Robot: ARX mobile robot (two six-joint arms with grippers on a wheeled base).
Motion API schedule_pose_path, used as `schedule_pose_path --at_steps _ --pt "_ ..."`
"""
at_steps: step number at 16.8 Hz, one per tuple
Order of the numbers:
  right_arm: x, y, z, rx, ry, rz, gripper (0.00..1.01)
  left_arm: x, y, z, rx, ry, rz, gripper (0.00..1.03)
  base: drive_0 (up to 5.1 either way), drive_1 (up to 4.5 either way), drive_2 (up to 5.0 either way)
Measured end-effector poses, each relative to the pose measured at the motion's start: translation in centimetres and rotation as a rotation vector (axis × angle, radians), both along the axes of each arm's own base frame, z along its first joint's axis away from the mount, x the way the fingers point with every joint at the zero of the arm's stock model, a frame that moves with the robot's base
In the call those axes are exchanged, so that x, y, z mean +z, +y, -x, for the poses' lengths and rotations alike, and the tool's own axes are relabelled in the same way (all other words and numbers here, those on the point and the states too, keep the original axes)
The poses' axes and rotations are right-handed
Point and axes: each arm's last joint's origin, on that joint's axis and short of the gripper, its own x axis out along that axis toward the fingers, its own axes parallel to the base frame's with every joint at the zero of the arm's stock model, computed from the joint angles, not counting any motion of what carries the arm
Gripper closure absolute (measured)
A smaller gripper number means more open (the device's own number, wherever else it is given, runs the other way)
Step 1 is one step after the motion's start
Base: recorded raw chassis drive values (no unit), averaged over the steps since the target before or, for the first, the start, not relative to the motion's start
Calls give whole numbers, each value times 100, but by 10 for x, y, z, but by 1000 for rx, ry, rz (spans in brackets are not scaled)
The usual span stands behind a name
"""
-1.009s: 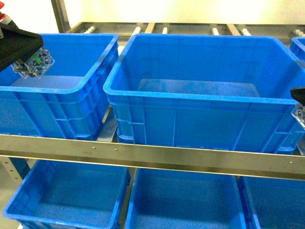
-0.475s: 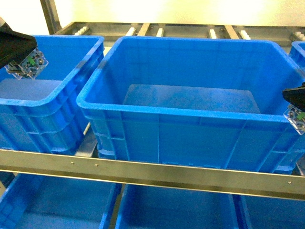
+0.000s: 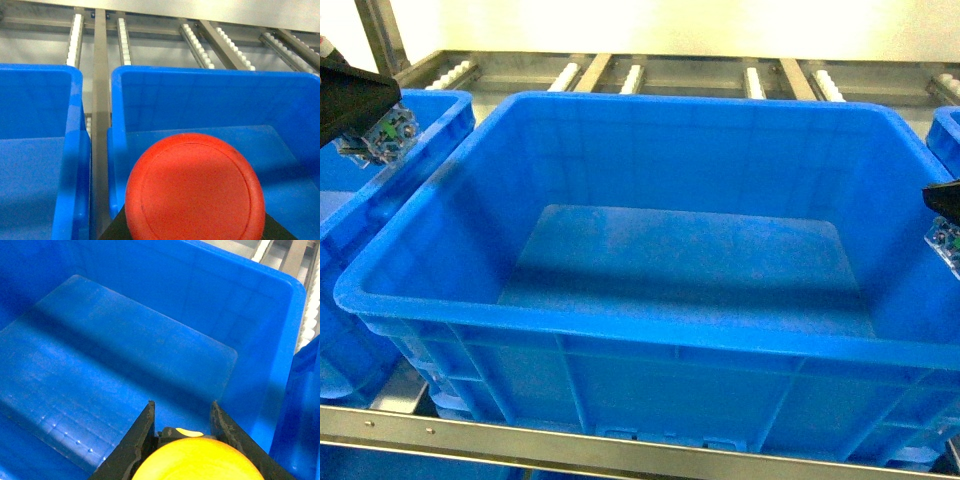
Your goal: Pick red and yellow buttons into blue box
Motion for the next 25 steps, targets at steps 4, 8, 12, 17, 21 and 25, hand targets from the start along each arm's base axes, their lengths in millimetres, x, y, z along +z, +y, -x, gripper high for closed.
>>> schedule_pose_path --at_steps 4,8,12,17,21,25 --pt "0 0 0 2 2 0 72 0 0 0 2 -2 0 79 -147 355 -257" --pt "1 1 0 6 -8 -3 72 1 1 0 8 -7 0 79 -70 223 -141" --pt "-1 2 -1 13 1 4 72 0 1 0 7 1 -1 79 0 0 0" --pt "-3 19 -18 98 14 11 72 0 1 0 7 -2 -1 80 0 0 0" --pt "-24 26 -29 129 115 38 72 0 1 0 7 -2 -1 80 0 0 0" --pt "-26 27 -30 141 128 46 34 0 1 0 7 -2 -1 80 0 0 0"
